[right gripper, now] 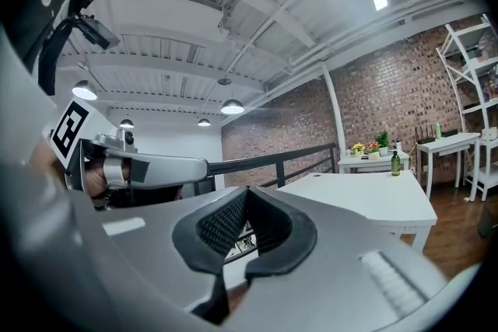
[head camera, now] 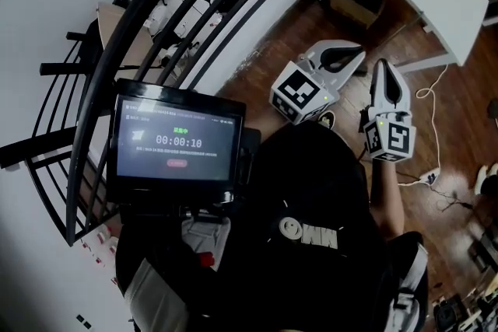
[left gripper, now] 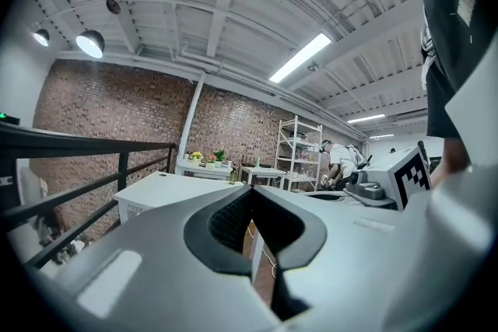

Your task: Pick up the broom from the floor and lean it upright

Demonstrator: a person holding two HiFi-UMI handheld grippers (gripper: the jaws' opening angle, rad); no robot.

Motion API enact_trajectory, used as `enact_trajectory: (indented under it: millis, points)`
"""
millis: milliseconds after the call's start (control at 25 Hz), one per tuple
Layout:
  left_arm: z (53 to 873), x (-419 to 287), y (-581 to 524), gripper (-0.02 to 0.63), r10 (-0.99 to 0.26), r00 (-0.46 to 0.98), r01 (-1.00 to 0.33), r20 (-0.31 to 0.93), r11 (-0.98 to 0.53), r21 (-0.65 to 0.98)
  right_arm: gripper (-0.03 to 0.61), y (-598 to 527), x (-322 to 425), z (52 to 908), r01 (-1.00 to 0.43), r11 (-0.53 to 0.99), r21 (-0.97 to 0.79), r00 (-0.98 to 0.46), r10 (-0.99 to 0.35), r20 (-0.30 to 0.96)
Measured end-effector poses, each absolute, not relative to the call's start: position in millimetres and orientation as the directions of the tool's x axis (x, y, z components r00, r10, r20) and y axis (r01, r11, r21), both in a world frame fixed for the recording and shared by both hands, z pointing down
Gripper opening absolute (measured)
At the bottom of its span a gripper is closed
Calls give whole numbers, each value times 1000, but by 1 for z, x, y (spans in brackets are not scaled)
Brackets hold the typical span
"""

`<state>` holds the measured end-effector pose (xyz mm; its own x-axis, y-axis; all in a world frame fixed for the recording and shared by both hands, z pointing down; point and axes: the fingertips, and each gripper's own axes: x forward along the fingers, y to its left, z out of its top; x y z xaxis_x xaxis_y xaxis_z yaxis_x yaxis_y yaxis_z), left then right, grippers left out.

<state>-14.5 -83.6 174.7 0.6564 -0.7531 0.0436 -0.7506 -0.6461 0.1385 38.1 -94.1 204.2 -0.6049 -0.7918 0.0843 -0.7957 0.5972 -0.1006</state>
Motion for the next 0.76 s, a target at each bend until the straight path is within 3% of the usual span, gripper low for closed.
enact_trajectory:
  millis: [760]
  points:
    - [179,-11,-77,11,-750,660,-748,40,-651,133,5,-91,38,210,-805,585,-99,-593,-800,90]
